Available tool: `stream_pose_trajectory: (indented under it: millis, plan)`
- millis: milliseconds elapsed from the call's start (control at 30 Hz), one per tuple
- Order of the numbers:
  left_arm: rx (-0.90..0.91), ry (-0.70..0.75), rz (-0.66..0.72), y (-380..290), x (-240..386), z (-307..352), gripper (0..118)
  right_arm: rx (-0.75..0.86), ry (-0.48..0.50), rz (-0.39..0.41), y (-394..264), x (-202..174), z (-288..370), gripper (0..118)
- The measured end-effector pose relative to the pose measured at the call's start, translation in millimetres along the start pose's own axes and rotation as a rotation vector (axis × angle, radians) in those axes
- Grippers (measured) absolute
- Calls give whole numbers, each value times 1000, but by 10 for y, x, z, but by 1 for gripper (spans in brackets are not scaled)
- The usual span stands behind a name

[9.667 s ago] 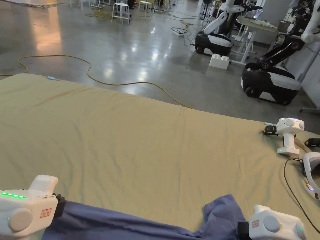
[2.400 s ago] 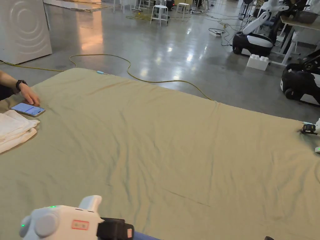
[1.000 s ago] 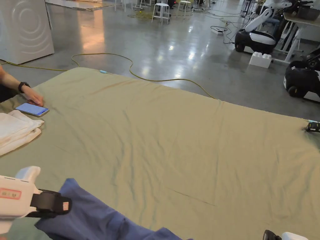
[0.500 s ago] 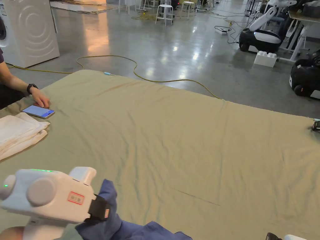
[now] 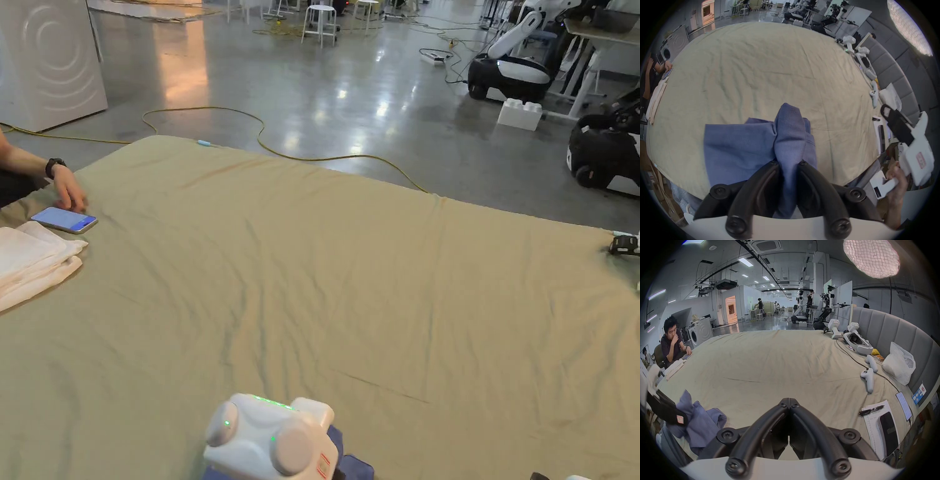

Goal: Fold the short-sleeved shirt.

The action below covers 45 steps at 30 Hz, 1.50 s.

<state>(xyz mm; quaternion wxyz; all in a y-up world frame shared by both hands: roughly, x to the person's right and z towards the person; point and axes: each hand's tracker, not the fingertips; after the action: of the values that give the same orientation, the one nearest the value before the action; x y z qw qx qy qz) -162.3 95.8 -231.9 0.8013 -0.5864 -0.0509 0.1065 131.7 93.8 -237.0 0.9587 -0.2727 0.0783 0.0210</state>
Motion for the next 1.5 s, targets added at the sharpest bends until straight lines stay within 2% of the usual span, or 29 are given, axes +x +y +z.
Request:
stream_pose_trajectory:
  millis: [100,200,267,333,367,467,533,567,633,667,800,1033,1233,1367,1500]
  plan:
    - [-24,16,21,-33,37,-200,15,-7,-7,-1,-27,34,-16,0]
    - [-38,-10,39,-70,8,-254,33,-13,-12,-5,-44,54,-17,0]
    - [-28,-135,43,-90,-24,-142,40,-18,-13,-5,-59,68,-33,0]
    - [-31,-190,63,-102,-84,-5,56,-20,-15,-3,-60,70,-36,0]
    - [-13,-198,93,-106,-121,100,57,-22,-14,-3,-56,70,-35,0]
    - [50,-298,158,-96,-287,308,56,-18,-15,-8,-50,71,-26,0]
    - [71,-279,168,-80,-367,318,54,-21,-11,-9,-47,63,-21,0]
    - [84,-235,165,-77,-384,282,49,-22,-9,-8,-48,59,-23,0]
    - [85,-140,136,-65,-392,143,21,-24,-9,-5,-67,60,-46,0]
    - [79,-159,135,-58,-393,27,19,-25,-9,-6,-74,62,-51,0]
    - [-6,-288,159,-99,-359,-392,16,-31,-12,-10,-94,71,-63,0]
    - [57,-255,82,-258,-193,-670,16,-35,-22,-14,-104,99,-54,0]
    - [111,-334,140,-312,-336,-468,16,-9,4,-25,-64,41,-30,0]
    - [316,-340,106,-242,-418,124,16,53,24,-19,52,-63,53,0]
    - [637,-149,0,-180,-499,612,16,150,29,-24,194,-172,91,0]
